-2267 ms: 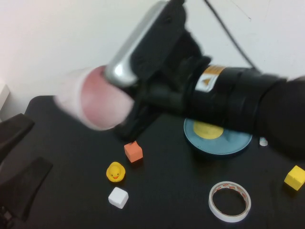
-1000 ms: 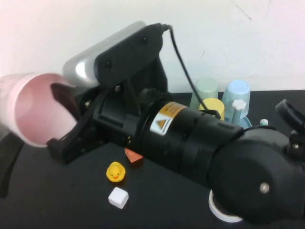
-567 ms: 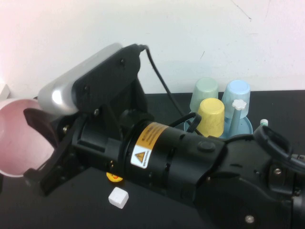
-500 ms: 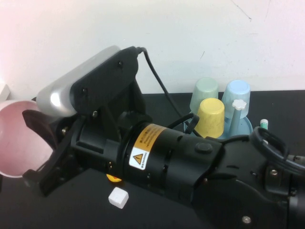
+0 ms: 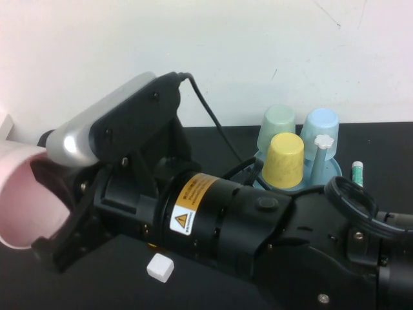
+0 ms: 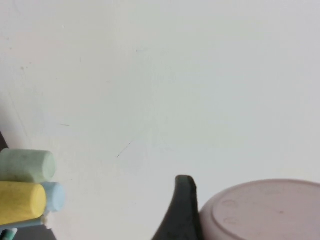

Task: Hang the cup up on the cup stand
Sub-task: Adjust the cup with two arms, then place the cup on the cup holder

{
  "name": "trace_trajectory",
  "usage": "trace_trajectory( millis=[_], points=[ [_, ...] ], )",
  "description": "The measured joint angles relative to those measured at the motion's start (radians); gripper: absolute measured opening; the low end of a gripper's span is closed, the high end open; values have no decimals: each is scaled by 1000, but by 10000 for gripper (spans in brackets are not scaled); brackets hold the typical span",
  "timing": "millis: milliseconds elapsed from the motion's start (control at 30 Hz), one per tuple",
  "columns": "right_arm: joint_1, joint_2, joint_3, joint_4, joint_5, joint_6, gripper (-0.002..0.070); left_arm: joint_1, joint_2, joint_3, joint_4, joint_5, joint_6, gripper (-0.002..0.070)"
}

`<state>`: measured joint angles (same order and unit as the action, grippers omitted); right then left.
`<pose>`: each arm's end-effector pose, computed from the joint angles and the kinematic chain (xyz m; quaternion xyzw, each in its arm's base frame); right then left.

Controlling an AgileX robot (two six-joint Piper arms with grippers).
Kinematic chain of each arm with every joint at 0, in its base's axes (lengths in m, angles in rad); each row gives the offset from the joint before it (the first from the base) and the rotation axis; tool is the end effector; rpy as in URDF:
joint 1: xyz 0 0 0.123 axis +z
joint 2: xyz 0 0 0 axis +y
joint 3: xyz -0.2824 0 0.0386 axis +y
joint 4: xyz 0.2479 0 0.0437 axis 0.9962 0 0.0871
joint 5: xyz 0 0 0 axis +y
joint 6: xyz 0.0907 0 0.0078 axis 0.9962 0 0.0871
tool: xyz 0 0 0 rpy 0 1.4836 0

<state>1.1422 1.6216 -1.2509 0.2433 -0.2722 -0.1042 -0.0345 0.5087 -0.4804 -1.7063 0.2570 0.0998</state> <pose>0.1677 0.3528 0.3522 -0.3258 0.6350 0.3974 0.5767 0.1080 -0.0268 0.3392 -0.4071 0.5372 -0.5959 0.4364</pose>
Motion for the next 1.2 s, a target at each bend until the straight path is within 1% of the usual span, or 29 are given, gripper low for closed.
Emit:
trace_trajectory(
  millis=[67,200,300,433,533,667,833,900,967,1067,1133,1200],
  points=[
    [0,0,0,0,23,0,104,0,0,0,0,10,27,558],
    [0,-7,0,19,90,-4,218,0,0,0,0,12,94,554],
    [0,-34,0,25,150,-40,263,0,0,0,0,12,147,553],
    [0,-92,0,25,239,-106,277,0,0,-7,0,12,240,552],
    [0,-148,0,25,324,-142,281,0,0,-44,-2,12,351,551],
    [0,-216,0,15,474,-205,282,0,0,-122,-2,12,579,550],
    [0,-295,0,-103,717,-225,282,0,14,-209,-2,12,861,550],
    [0,-328,0,-169,857,-220,277,0,28,-225,-4,20,994,550],
    [0,-355,0,-249,1000,-195,253,0,49,-232,-4,42,1119,550],
    [0,-385,0,-393,1205,-110,170,0,86,-232,-4,86,1267,550],
    [0,-407,3,-495,1310,-46,90,0,130,-238,-2,122,1320,550],
    [0,-443,24,-581,1353,0,38,0,174,-245,0,160,1341,546]
  ],
)
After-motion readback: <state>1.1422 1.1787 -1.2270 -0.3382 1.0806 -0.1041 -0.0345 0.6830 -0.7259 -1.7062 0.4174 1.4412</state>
